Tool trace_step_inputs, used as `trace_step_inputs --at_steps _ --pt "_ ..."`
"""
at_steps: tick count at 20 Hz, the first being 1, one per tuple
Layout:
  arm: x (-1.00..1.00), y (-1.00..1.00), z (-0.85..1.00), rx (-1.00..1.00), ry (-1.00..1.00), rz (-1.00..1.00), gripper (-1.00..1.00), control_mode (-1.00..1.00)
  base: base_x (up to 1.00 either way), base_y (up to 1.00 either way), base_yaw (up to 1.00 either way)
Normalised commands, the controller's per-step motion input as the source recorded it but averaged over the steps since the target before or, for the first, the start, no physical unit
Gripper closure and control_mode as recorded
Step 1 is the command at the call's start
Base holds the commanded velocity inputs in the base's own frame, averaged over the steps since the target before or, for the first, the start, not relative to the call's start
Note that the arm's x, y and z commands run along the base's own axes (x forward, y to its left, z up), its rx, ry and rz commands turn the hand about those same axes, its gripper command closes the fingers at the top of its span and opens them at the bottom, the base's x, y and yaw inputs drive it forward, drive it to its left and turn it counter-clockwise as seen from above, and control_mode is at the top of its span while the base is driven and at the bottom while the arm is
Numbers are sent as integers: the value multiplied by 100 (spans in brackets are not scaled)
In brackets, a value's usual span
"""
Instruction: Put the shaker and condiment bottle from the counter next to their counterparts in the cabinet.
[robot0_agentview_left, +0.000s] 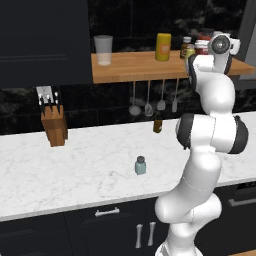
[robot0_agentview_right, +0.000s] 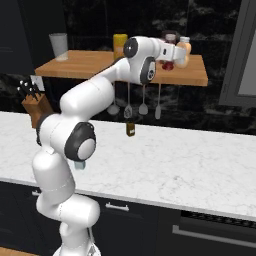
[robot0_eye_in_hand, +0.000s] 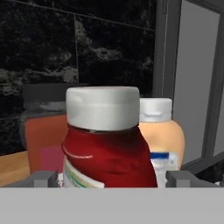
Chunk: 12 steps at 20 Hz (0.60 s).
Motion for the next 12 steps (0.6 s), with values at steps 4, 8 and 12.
trace_step_inputs --at_steps 4,8,12 --pt "-33 0 -2 0 0 7 -100 -100 0 0 0" --pt "-60 0 1 0 -3 6 -100 -100 0 0 0" --pt "-88 12 8 0 -10 2 -100 -100 0 0 0"
